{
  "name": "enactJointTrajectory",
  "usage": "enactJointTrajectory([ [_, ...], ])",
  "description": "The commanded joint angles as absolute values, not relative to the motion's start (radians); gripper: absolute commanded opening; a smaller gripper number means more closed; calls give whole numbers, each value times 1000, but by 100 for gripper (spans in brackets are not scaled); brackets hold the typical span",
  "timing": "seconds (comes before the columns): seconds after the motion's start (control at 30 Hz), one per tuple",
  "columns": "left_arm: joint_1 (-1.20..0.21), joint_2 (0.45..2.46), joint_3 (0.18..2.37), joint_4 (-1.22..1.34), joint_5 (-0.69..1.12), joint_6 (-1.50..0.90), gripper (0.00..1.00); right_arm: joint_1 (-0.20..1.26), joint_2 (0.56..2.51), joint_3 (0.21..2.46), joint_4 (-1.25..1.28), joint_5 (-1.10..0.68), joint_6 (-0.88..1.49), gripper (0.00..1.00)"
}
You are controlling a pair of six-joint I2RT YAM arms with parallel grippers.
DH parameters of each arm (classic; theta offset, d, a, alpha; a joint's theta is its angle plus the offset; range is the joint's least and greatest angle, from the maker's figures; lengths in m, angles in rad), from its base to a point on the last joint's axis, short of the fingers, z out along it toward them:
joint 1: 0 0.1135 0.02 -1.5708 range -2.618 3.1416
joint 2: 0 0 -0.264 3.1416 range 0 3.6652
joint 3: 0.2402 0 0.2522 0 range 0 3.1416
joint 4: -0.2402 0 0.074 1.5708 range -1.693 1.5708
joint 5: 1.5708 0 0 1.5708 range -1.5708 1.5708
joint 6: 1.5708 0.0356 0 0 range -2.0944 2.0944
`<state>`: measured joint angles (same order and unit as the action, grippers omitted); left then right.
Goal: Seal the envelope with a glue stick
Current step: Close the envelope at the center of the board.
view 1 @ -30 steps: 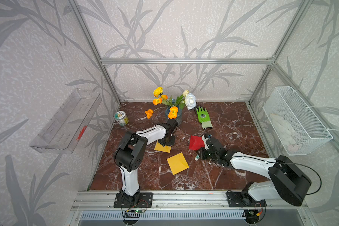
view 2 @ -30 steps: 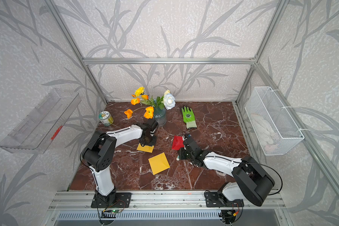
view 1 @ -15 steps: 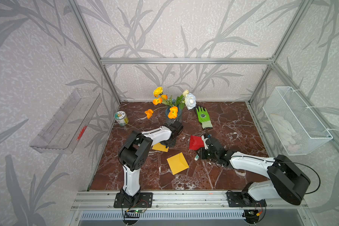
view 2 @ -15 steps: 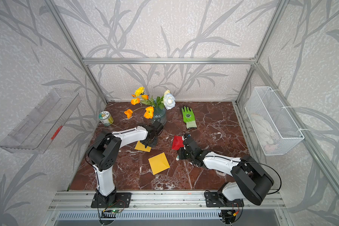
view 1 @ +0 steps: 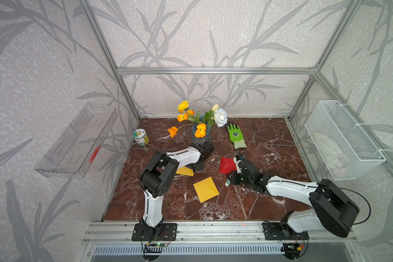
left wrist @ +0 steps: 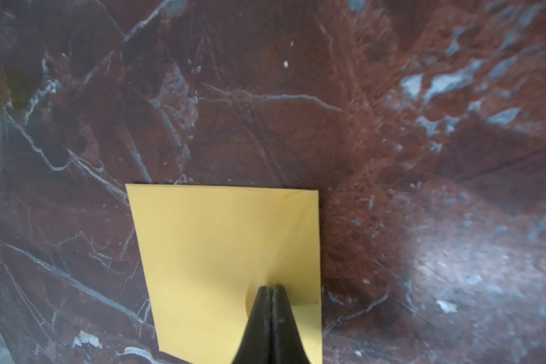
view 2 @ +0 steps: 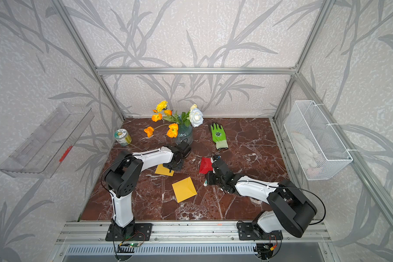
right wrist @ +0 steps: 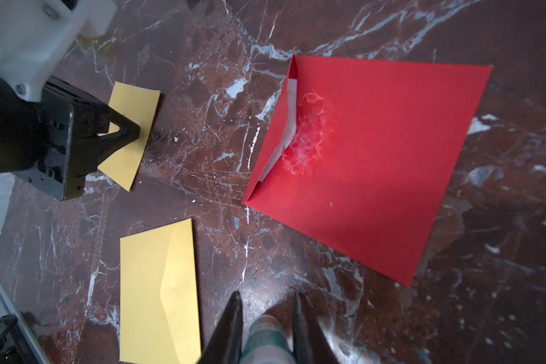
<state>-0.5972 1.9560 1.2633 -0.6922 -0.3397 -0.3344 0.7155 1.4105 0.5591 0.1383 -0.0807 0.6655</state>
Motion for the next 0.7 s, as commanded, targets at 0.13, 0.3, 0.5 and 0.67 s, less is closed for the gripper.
enactJointTrajectory([
  [0.13, -551, 1976, 1164, -628, -114, -376, 0, 719, 1413, 561, 102, -72, 670, 0],
  [0.3, -492, 1954, 1074, -564, 55, -410, 0, 720, 1410, 566, 85, -64, 670, 0],
  [0.5, -434, 1947, 985, -512, 130, -443, 0, 721, 1429, 588, 63, -72, 678, 0],
  [0.67, -352, 1950, 889, -415, 242, -479, 0, 729, 1428, 607, 41, -66, 679, 0],
])
